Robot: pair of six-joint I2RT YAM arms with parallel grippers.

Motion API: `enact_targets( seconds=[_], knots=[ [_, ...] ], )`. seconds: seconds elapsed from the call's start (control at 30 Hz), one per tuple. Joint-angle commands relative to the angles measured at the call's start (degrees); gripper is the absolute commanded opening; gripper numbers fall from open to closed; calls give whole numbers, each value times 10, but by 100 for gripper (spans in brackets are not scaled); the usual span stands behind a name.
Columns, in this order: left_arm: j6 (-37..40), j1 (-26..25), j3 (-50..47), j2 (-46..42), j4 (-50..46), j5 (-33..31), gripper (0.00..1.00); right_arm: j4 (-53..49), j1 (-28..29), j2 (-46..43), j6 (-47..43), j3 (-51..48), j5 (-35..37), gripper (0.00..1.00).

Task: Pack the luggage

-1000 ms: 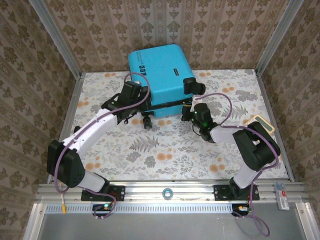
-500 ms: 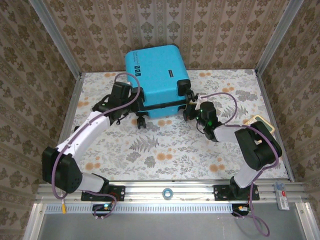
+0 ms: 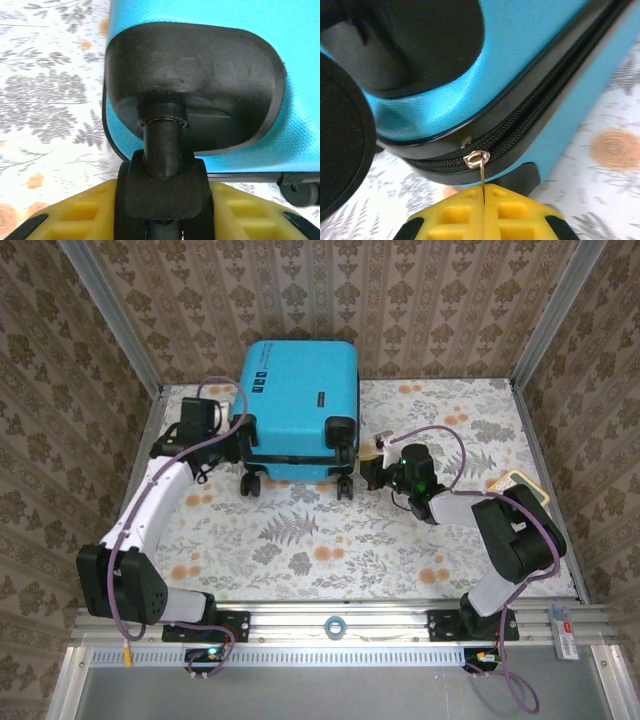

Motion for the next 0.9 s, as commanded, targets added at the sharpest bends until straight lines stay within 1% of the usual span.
enact_targets(
  seconds=[0.0,0.07,0.13,0.27,0.4,0.57,0.7,0.77,0.87],
  knots=[
    [31,57,30,-16,-30,-50,0,11,26,-30,-34,11,-86,0],
    [33,75,33,-14,-31,-43,3,-5,47,-29,-39,20,-93,0],
    [32,79,37,-17,-32,-41,12,-19,63,-25,-43,29,-88,0],
    [20,72,29,-37,-22,-25,30,-13,71,-15,-30,38,-80,0],
    [14,48,20,-62,-24,-30,44,-5,73,-5,-19,46,-66,0],
    [12,6,19,-88,-36,-49,50,-4,78,1,-15,50,-56,0],
    [10,-35,20,-109,-48,-89,60,-11,80,-2,-16,48,-47,0],
    [6,-48,18,-120,-50,-101,63,-13,81,-2,-15,47,-45,0],
    [-16,-70,10,-132,-38,-90,65,-18,85,-1,-15,47,-38,0]
  ],
)
